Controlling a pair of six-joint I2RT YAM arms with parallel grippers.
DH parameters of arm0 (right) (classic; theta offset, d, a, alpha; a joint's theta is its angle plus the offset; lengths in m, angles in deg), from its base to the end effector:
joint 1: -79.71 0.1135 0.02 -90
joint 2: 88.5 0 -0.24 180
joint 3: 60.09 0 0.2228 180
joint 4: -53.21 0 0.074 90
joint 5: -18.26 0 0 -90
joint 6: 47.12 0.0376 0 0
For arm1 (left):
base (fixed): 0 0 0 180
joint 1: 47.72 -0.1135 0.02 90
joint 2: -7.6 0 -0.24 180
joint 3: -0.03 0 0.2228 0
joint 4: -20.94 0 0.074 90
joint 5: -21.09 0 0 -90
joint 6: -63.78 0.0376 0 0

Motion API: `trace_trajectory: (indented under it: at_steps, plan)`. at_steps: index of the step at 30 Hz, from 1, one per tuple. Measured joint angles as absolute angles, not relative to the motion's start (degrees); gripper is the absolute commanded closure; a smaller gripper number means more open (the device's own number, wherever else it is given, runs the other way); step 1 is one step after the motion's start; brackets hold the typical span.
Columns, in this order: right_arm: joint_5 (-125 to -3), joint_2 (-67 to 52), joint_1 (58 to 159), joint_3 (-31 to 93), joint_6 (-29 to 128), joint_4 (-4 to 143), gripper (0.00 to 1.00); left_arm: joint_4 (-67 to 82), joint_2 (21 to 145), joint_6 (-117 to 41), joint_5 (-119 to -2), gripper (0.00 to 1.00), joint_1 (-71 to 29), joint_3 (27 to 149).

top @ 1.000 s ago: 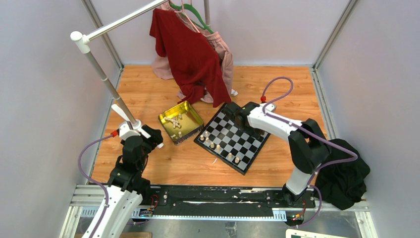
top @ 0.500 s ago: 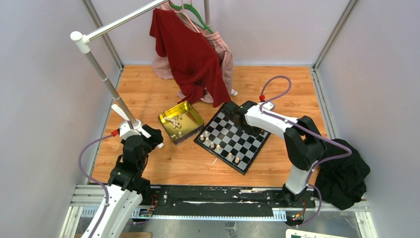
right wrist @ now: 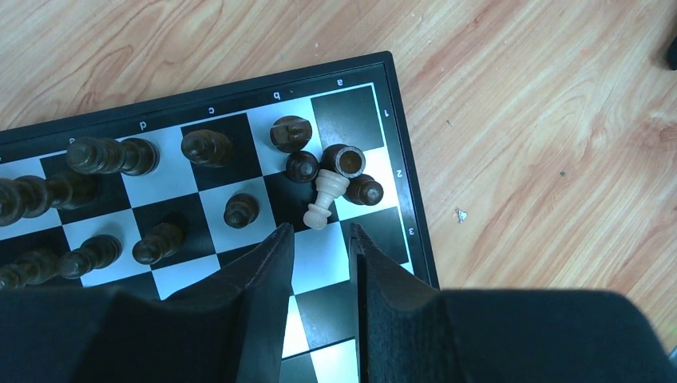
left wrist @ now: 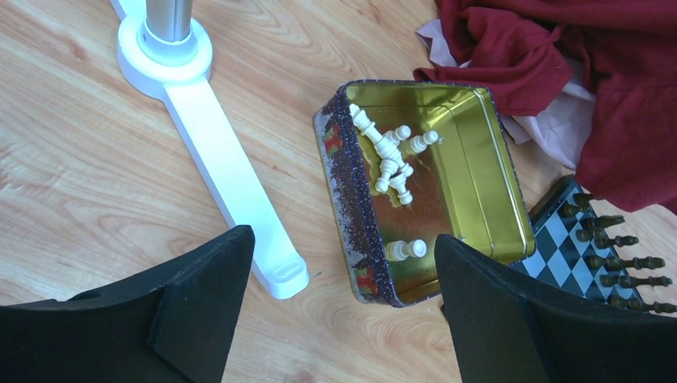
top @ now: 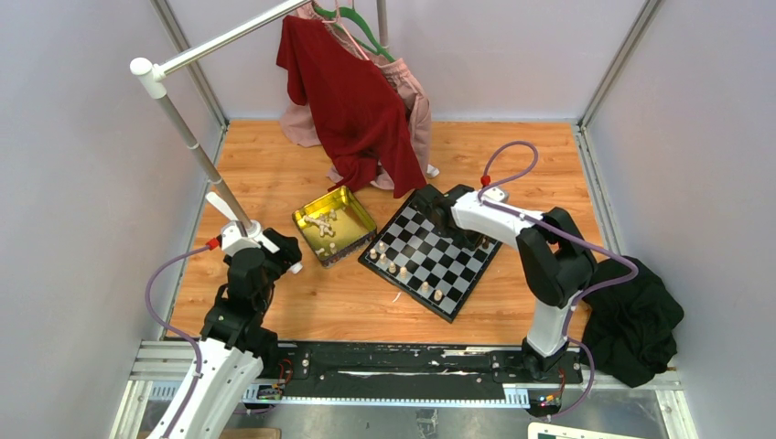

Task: Set up the chess pieces on the board
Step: Pick up the chess piece from the chessboard.

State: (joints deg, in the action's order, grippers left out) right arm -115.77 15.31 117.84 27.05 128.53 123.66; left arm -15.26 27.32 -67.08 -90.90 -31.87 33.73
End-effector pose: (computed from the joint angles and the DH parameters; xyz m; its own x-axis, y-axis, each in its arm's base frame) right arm 0.2488 0.1621 0.1817 -0.4748 0.5387 -0.6960 0.7518 0.6594 -0.0026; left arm 0.1107 -0.0168 0.2071 -0.2227 -0.5674 -0.7928 -0.2987 0.8138 -0.4985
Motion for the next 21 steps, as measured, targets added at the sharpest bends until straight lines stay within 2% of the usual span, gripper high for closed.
trace_trajectory:
  at_steps: [21]
  plan:
    - [-115.13,17.38,115.94,27.05,126.8,120.79,0.66,-13.05,29.09,-67.08,-90.97,0.11,-31.87,33.62]
